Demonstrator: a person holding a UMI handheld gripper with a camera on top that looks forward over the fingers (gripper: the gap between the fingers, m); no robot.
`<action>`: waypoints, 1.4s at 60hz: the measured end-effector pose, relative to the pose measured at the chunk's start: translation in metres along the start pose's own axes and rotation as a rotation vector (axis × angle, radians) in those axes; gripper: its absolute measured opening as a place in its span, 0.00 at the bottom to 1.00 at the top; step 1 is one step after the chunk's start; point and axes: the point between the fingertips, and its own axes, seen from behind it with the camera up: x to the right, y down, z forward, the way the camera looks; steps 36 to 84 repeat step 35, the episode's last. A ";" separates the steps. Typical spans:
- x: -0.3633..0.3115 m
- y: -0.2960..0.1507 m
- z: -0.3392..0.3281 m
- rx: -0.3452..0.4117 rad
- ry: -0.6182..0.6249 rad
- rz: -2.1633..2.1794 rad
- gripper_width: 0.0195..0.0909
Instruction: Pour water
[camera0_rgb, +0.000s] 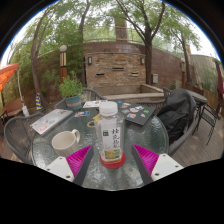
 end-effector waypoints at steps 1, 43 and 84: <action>0.000 -0.001 -0.006 -0.001 0.006 0.000 0.91; -0.111 -0.019 -0.270 -0.094 0.082 0.007 0.87; -0.111 -0.019 -0.270 -0.094 0.082 0.007 0.87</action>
